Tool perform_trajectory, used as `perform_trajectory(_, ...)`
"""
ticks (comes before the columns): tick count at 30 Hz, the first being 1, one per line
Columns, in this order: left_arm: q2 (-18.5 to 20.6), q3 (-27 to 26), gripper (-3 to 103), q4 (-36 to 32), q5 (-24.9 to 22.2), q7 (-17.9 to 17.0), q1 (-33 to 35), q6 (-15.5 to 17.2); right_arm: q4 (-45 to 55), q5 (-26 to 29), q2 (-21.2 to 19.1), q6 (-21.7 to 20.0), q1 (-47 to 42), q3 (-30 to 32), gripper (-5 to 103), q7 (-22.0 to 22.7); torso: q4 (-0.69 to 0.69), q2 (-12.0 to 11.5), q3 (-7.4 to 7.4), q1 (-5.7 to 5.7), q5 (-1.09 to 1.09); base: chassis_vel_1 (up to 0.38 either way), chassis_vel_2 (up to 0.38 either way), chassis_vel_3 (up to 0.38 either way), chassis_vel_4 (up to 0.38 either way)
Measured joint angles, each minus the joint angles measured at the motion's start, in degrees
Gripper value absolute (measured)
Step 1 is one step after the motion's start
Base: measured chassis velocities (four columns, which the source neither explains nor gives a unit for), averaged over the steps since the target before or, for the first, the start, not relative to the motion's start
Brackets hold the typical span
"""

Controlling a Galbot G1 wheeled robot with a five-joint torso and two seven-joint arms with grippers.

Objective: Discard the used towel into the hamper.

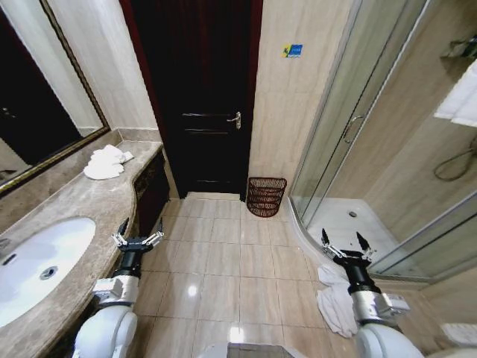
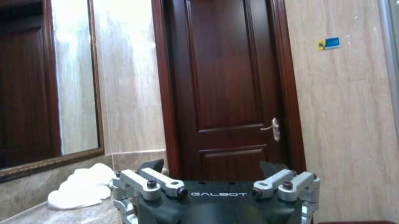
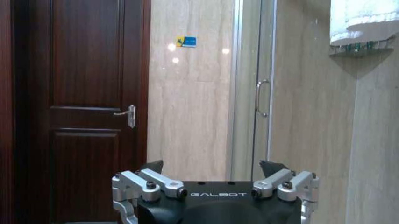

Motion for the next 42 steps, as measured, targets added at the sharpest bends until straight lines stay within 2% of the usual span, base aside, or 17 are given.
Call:
perform_trajectory(17, -0.17, 1.84, 100, 0.92, 0.89, 0.75, 1.56, -2.11, 1.62, -1.99, 1.85, 0.03, -1.49, 0.06, 100, 0.03, 0.00, 0.00, 0.00, 0.00, 0.00, 0.000, 0.000, 0.000, 0.000)
perform_trajectory(42, -0.19, 1.82, 100, -1.77, 1.13, 0.67, 1.51, -0.88, 0.88, -2.78, 1.75, -0.16, -0.95, 0.20, 100, -0.72, 0.00, 0.00, 0.00, 0.00, 0.00, 0.000, 0.000, 0.000, 0.000)
